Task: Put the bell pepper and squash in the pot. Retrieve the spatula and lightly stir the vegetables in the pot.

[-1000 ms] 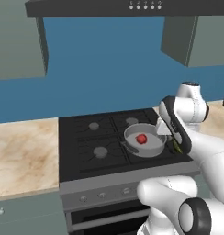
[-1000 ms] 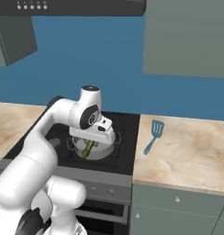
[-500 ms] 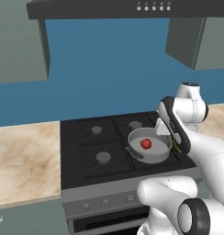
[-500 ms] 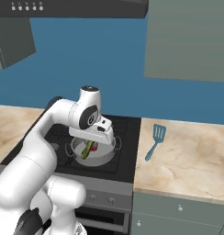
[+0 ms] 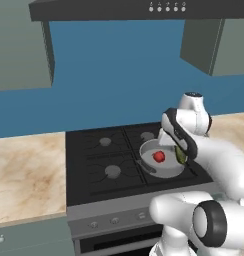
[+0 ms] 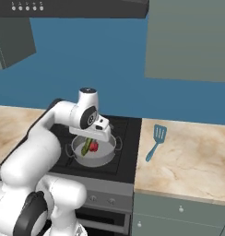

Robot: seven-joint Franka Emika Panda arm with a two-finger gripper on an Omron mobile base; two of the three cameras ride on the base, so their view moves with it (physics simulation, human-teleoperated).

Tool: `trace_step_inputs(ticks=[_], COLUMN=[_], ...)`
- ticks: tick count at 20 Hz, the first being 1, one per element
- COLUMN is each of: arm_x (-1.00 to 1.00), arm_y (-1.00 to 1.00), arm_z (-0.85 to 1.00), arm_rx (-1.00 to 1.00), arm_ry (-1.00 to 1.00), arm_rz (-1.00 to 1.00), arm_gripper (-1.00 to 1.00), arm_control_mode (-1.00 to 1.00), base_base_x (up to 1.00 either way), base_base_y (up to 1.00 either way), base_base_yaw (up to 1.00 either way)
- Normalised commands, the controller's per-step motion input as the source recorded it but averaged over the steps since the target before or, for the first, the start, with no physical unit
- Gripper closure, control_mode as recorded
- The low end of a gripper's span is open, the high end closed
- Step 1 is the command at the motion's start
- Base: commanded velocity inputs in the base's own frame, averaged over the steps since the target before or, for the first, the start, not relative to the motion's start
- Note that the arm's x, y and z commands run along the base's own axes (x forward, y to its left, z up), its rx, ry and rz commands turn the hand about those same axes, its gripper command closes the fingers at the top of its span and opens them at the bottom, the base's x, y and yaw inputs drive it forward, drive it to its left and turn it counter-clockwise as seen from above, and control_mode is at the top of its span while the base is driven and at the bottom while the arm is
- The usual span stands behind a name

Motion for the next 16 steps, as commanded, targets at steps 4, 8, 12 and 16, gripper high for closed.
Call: trace_step_inputs(ticks=[4,8,12,16], arm_x=[0.61,0.42,0.3,0.0], arm_y=[0.13,-0.03,-0.02,0.03], arm_z=[-0.34,-0.12,-0.27,-0.46], arm_rx=[0.0,0.0,0.0,0.0], arm_ry=[-0.02,0.06,0.17,0.11], arm_rz=[0.0,0.1,0.16,0.06], arm_gripper=[1.0,1.0,1.0,1.0], arm_control_mode=[-1.0,-1.0,-1.0,-1.0], base_base_x=[0.0,0.0,0.0,0.0], base_base_y=[0.0,0.0,0.0,0.0], base_base_yaw=[0.0,0.0,0.0,0.0])
